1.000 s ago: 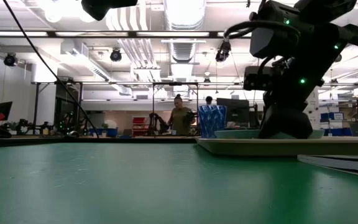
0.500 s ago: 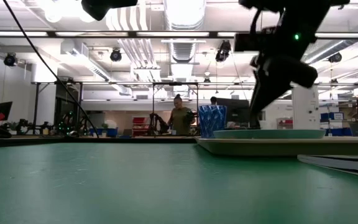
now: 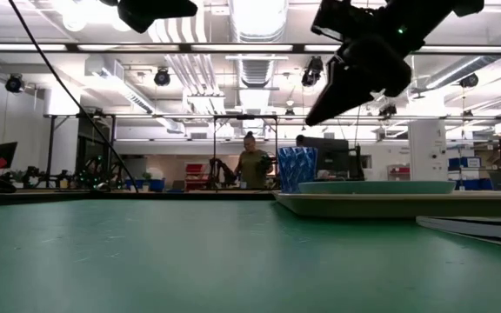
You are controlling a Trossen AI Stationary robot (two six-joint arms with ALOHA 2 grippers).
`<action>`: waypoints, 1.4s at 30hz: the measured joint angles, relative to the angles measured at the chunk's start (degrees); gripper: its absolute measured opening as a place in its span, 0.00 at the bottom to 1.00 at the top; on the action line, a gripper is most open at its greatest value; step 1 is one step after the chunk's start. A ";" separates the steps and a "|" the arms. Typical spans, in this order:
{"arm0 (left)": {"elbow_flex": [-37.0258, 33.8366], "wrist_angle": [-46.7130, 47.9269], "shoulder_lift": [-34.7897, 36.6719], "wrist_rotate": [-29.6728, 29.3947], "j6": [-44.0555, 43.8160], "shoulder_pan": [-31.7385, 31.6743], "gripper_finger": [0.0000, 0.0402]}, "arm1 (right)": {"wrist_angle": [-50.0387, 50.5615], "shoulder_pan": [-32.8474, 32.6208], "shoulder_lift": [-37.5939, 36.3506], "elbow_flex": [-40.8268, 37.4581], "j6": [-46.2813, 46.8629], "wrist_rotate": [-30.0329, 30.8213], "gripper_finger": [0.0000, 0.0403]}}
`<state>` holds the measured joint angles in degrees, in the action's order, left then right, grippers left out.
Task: Pick and place plate/cup/fork/spoon on tray
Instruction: Adjust the blue plate on the table
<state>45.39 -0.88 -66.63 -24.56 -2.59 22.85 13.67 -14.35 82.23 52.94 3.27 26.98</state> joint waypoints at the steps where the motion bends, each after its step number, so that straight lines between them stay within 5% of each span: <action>1: 0.00 -0.20 0.00 0.00 0.00 0.00 0.37 | -1.13 0.00 0.11 -0.01 -1.02 -0.03 0.15; 42: -0.02 -0.29 0.00 -4.50 0.00 0.00 0.37 | -2.42 0.13 -0.01 -0.10 -2.89 -0.02 0.13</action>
<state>45.36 -1.17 -66.63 -29.06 -2.59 22.85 11.25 -14.22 82.21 52.84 0.39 26.96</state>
